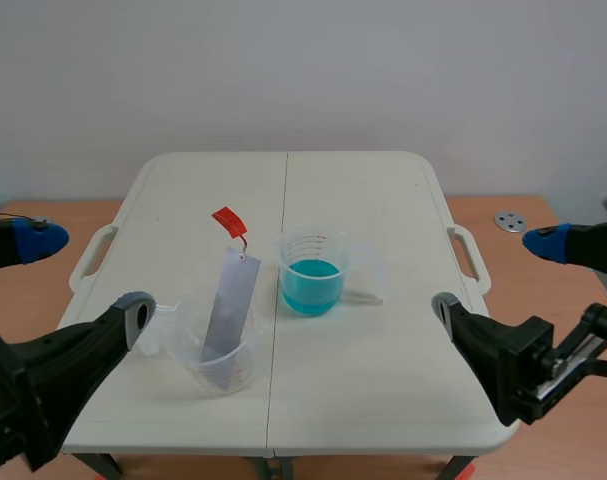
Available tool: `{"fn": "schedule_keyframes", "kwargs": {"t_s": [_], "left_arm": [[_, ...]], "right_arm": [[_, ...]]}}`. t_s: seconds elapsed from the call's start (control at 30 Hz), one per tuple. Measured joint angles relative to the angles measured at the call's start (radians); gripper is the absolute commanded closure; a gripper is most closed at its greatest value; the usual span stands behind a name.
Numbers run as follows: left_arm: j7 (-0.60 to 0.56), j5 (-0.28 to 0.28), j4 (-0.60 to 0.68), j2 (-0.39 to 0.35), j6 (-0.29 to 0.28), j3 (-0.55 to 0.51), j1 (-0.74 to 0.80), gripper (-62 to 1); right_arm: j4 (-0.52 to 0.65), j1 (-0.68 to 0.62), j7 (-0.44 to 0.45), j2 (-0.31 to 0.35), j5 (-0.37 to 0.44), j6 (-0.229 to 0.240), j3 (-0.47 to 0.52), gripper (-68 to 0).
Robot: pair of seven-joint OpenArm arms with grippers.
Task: Hold the metal plate by the orange handle, dip it into the blue solution, take it out and point at it, then put the plate back in the beaker on the left.
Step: 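Lift the metal plate out of the left beaker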
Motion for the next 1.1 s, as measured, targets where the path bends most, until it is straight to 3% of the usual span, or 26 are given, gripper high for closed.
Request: {"fn": "schedule_keyframes", "kwargs": {"t_s": [0.07, 0.1, 0.23, 0.3, 0.47, 0.57, 0.63, 0.9, 1.1], "left_arm": [[0.0, 0.0, 0.0, 0.0, 0.0, 0.0, 0.0, -10.2], [0.0, 0.002, 0.0, 0.0, 0.0, 0.0, 0.0, -0.8], [0.005, 0.003, 0.0, 0.0, 0.007, 0.0, 0.0, -6.7], [0.007, 0.003, 0.0, 0.0, 0.048, 0.0, 0.001, -8.7], [0.019, 0.002, 0.0, -0.014, 0.273, -0.008, 0.069, -9.4], [0.026, 0.003, -0.005, -0.05, 0.37, -0.047, 0.158, -9.4], [0.026, 0.003, -0.025, -0.075, 0.404, -0.079, 0.214, -9.4], [0.058, 0.003, -0.253, -0.094, 0.406, -0.105, 0.319, -9.4], [0.064, 0.003, -0.438, -0.094, 0.349, -0.062, 0.315, -9.4]], "right_arm": [[-0.019, 0.031, 0.0, 0.0, 0.0, 0.0, -0.029, -65.1], [-0.029, 0.047, 0.0, 0.0, 0.0, 0.0, -0.043, -65.1], [-0.069, 0.109, 0.0, 0.0, 0.0, 0.003, -0.102, -65.1], [-0.091, 0.143, 0.0, 0.0, 0.0, 0.011, -0.134, -65.1], [-0.158, 0.25, 0.0, 0.0, 0.0, 0.046, -0.214, -65.1], [-0.194, 0.306, 0.006, 0.0, 0.0, 0.046, -0.257, -65.1], [-0.216, 0.339, 0.004, -0.005, 0.0, 0.054, -0.283, -65.1], [-0.235, 0.455, -0.01, -0.059, 0.0, 0.083, -0.372, -65.1], [-0.235, 0.547, -0.122, -0.12, 0.0, 0.083, -0.434, -65.1]]}}
